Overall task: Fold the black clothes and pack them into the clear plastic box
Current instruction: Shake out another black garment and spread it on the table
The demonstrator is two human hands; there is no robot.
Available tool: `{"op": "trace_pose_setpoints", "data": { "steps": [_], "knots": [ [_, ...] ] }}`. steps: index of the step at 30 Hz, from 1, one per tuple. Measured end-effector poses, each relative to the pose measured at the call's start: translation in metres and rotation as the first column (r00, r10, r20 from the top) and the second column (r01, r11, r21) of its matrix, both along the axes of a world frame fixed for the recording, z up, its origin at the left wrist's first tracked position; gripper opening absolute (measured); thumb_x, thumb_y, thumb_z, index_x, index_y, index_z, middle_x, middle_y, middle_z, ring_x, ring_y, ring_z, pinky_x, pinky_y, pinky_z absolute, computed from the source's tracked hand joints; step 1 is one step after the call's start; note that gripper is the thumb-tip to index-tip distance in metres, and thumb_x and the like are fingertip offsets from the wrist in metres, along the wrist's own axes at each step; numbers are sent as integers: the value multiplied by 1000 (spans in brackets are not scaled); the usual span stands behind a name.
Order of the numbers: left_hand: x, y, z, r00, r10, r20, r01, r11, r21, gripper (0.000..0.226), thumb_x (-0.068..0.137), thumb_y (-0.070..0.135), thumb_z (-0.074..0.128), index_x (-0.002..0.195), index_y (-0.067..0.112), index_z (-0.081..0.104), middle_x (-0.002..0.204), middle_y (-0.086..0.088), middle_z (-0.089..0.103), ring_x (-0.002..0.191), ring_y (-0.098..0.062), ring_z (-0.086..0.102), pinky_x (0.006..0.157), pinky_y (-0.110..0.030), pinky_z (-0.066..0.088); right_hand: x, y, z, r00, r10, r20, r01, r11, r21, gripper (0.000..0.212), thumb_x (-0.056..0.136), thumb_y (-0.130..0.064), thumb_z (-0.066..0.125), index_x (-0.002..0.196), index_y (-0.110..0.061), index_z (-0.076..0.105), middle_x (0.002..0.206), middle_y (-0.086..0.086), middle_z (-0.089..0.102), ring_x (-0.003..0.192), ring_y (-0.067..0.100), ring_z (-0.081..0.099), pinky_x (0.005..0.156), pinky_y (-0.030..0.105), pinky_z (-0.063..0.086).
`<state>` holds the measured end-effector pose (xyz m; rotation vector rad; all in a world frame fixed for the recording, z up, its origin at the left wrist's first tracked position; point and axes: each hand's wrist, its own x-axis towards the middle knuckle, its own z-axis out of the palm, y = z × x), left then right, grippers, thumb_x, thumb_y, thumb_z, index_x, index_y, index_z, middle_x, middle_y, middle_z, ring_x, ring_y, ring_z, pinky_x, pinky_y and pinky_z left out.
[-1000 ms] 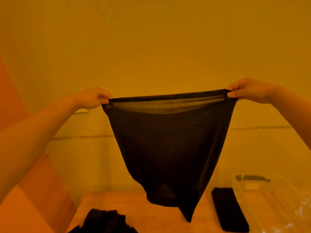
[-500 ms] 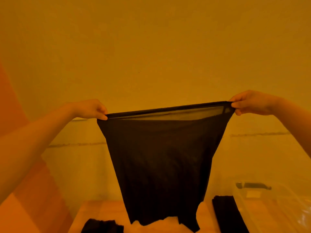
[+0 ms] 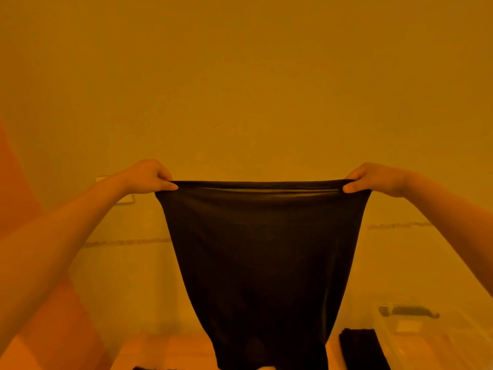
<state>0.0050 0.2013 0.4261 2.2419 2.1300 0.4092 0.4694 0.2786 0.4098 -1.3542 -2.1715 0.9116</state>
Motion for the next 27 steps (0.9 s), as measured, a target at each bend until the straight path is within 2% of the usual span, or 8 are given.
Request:
{"op": "trace_pose_setpoints", "data": {
  "steps": [3, 5, 8, 14, 18, 22, 24, 27],
  "knots": [
    [3, -7, 2, 981, -31, 189, 19, 998, 64, 9, 86, 17, 64, 85, 10, 68, 63, -3, 52, 60, -15, 46, 56, -24, 33, 1, 2, -3, 970, -14, -243, 7, 999, -31, 17, 68, -33, 79, 63, -17, 72, 70, -4, 70, 69, 8, 65, 74, 28, 48],
    [7, -12, 3, 957, -52, 287, 24, 995, 100, 9, 86, 15, 64, 94, 14, 68, 76, -5, 60, 70, -15, 53, 61, -21, 37, 1, 5, -3, 941, 23, -339, -49, 997, -68, 58, 34, -60, 86, 73, -19, 73, 79, -9, 71, 80, 3, 65, 81, 27, 47],
    [10, -18, 8, 933, -76, 353, 46, 995, 93, 8, 87, 12, 62, 83, 14, 68, 79, -4, 63, 72, -12, 52, 64, -20, 37, 0, 10, -4, 902, 88, -423, -123, 991, -55, 81, 23, -67, 83, 85, -18, 65, 82, -13, 70, 88, 5, 60, 86, 27, 38],
    [0, -29, 15, 928, -92, 361, 102, 995, -8, 14, 88, 13, 60, 89, 5, 71, 84, -11, 65, 76, -16, 54, 68, -24, 38, -3, 9, 1, 939, 158, -306, -173, 985, -20, 43, 42, -58, 82, 73, -28, 75, 76, -9, 71, 73, 1, 64, 78, 22, 45],
    [-5, -36, 17, 982, -78, 172, 114, 971, -208, 13, 86, 17, 64, 75, 17, 71, 61, 7, 60, 59, -3, 50, 60, -16, 36, 2, 3, 10, 969, 128, -212, -125, 992, 29, 61, 33, -65, 81, 69, -17, 73, 70, -8, 70, 67, 0, 63, 67, 11, 47],
    [-1, -44, 18, 996, -50, 76, 77, 909, -409, 19, 86, 10, 63, 71, 21, 66, 50, 21, 60, 48, 12, 50, 55, -8, 37, 3, -2, 18, 989, 113, -95, -107, 992, 66, 18, 71, -31, 74, 61, -16, 71, 59, -7, 65, 58, 0, 58, 66, 23, 42],
    [1, -45, 17, 995, -62, 75, 88, 898, -430, 19, 86, 10, 64, 71, 22, 67, 46, 23, 57, 45, 14, 48, 51, -6, 35, 4, 1, 19, 995, 88, -54, -84, 994, 76, 19, 85, -8, 59, 68, -11, 66, 57, -6, 64, 56, 1, 58, 66, 25, 40],
    [-5, -43, 12, 958, -80, 276, 170, 933, -318, 23, 61, 42, 79, 69, 21, 76, 69, 7, 68, 70, -1, 58, 74, -15, 41, 6, 2, 21, 996, 87, -3, -87, 990, 109, 19, 89, -5, 53, 73, -8, 63, 67, -2, 61, 69, 10, 55, 74, 30, 37]
  ]
}}
